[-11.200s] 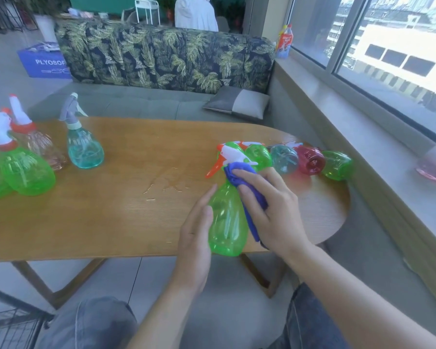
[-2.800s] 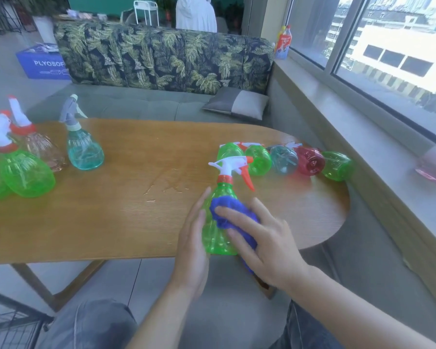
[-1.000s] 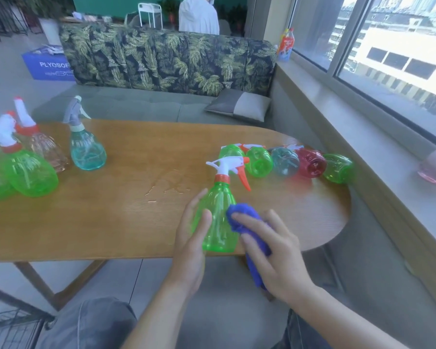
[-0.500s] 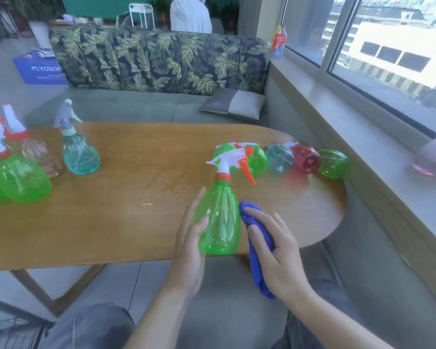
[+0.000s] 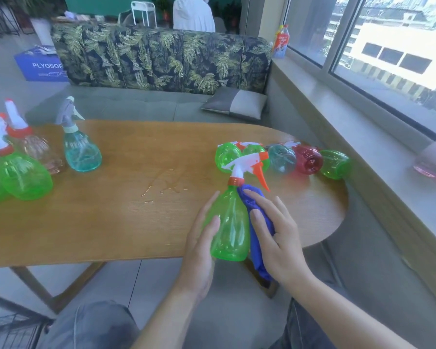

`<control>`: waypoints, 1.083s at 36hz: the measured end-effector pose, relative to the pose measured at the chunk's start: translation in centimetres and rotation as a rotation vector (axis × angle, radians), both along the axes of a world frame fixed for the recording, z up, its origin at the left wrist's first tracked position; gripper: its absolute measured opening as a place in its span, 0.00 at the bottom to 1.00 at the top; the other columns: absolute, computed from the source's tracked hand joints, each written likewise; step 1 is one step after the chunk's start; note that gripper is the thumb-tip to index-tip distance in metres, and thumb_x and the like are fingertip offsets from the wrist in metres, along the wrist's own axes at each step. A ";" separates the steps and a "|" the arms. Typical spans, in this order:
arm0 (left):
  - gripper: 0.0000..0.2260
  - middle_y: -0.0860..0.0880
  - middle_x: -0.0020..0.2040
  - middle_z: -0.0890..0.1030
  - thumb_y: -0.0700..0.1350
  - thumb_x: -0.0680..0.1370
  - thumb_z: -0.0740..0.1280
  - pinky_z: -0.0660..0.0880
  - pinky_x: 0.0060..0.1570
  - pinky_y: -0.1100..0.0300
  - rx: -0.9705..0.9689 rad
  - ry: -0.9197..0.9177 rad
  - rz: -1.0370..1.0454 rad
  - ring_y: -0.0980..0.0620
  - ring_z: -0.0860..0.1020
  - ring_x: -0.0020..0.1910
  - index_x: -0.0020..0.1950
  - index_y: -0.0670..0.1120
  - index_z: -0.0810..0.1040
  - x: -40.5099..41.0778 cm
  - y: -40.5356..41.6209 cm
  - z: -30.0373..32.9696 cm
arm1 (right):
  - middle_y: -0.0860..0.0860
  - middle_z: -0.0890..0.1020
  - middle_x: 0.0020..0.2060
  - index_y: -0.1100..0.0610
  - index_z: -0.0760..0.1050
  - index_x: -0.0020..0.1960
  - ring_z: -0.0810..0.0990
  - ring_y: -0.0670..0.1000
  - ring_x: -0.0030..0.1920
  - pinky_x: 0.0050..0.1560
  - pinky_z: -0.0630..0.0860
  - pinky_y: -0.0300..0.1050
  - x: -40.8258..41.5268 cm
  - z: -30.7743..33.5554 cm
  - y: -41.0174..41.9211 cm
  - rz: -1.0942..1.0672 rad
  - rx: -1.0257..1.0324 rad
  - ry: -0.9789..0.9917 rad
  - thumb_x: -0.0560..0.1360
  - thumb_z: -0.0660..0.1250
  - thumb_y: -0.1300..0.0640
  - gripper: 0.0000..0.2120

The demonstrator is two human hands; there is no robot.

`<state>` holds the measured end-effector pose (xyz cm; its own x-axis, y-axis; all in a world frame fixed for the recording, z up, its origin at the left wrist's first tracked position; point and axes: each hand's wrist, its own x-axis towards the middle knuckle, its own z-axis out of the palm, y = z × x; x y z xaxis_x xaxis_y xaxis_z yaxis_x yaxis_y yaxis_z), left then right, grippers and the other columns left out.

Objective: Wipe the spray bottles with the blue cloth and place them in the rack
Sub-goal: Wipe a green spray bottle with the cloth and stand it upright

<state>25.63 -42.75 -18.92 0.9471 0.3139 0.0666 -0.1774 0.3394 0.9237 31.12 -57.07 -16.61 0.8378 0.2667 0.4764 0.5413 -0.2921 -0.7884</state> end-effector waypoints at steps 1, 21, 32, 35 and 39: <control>0.24 0.49 0.75 0.80 0.49 0.82 0.63 0.66 0.80 0.35 -0.011 0.002 0.005 0.47 0.76 0.76 0.79 0.52 0.74 0.0 0.1 0.0 | 0.45 0.73 0.44 0.41 0.77 0.70 0.76 0.48 0.45 0.48 0.71 0.34 -0.2 0.0 0.0 0.010 -0.022 -0.018 0.85 0.62 0.51 0.16; 0.25 0.53 0.79 0.76 0.59 0.80 0.69 0.64 0.80 0.33 0.091 -0.027 0.065 0.48 0.71 0.80 0.77 0.58 0.77 0.1 0.4 -0.2 | 0.40 0.69 0.46 0.41 0.76 0.72 0.75 0.45 0.39 0.44 0.76 0.43 0.6 3.3 0.4 -0.020 -0.277 -0.260 0.84 0.60 0.42 0.18; 0.24 0.50 0.76 0.79 0.58 0.79 0.68 0.67 0.79 0.33 0.012 -0.005 0.095 0.45 0.76 0.76 0.75 0.58 0.79 0.1 0.9 -0.2 | 0.46 0.69 0.47 0.46 0.81 0.67 0.66 0.45 0.36 0.33 0.66 0.36 -1.9 0.6 0.2 0.110 -0.448 -0.532 0.86 0.60 0.46 0.15; 0.20 0.54 0.75 0.79 0.56 0.82 0.66 0.71 0.74 0.30 -0.041 -0.009 0.055 0.46 0.77 0.76 0.75 0.59 0.79 -0.2 1.1 0.2 | 0.47 0.71 0.48 0.45 0.83 0.65 0.70 0.48 0.37 0.31 0.69 0.39 -2.6 -0.8 -0.6 0.237 -0.549 -0.677 0.84 0.65 0.47 0.13; 0.20 0.54 0.75 0.80 0.56 0.83 0.67 0.77 0.70 0.36 -0.073 -0.030 0.060 0.47 0.77 0.75 0.75 0.61 0.78 -0.2 1.2 0.9 | 0.47 0.73 0.48 0.43 0.81 0.66 0.71 0.48 0.38 0.28 0.73 0.43 -2.5 -0.9 -1.4 0.252 -0.552 -0.740 0.83 0.67 0.47 0.13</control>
<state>25.47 -41.56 -17.97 0.9243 0.3752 0.0697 -0.2268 0.3933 0.8910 28.67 -58.43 -17.55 0.2621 0.7438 0.6149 0.9450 -0.3270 -0.0073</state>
